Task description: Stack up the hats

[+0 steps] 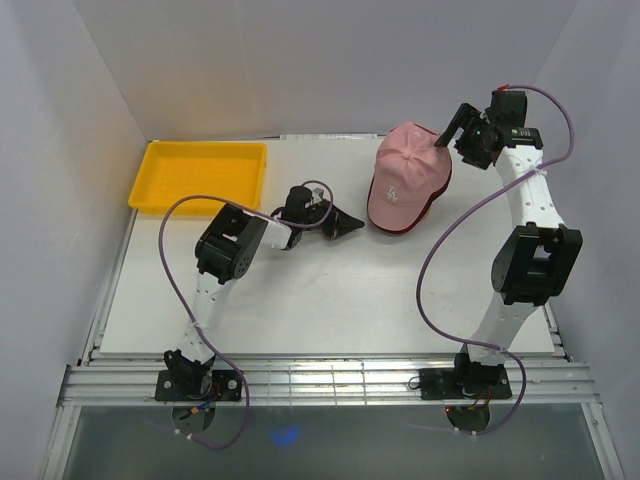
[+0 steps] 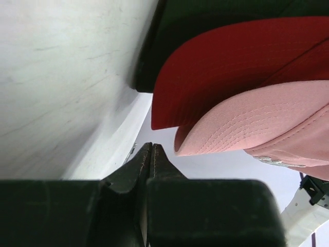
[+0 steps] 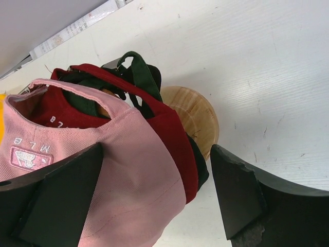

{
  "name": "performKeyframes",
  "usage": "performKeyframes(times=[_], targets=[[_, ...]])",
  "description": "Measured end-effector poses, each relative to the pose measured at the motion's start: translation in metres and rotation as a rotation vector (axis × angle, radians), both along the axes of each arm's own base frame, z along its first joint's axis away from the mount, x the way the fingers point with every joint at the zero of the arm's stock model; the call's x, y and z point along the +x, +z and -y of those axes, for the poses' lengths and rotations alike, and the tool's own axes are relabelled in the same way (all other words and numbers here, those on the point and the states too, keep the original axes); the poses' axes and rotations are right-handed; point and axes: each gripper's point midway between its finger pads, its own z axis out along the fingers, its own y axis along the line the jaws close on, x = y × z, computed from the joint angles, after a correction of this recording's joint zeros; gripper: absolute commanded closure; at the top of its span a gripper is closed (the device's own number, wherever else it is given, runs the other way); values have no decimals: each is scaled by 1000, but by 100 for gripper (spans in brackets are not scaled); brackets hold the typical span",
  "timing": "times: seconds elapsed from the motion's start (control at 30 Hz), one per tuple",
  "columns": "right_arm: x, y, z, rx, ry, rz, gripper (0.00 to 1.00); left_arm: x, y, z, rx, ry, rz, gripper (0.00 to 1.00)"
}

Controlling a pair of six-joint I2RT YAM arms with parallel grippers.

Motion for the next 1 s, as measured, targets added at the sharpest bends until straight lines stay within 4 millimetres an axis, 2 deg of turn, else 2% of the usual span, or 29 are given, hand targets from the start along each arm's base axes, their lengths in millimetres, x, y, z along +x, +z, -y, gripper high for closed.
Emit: performKeyframes(times=[0.3,0.5,0.67,0.8,1.0], targets=[[0,0,1,1,1,3,3,8,-9,-11,89,-8,-6,100],[-1,0,3,4,-2,2,2,5,-8,-11,134,-51,9,100],[-3,3,3,7,-1,-4,4,4,7,-10,172,-102,63,100],[-6,16,3,7,0,13,5,7,30,-10,206,-132,131,96],[-22,49,0,10,8,75,7,2,65,-19,277,-164,227,78]])
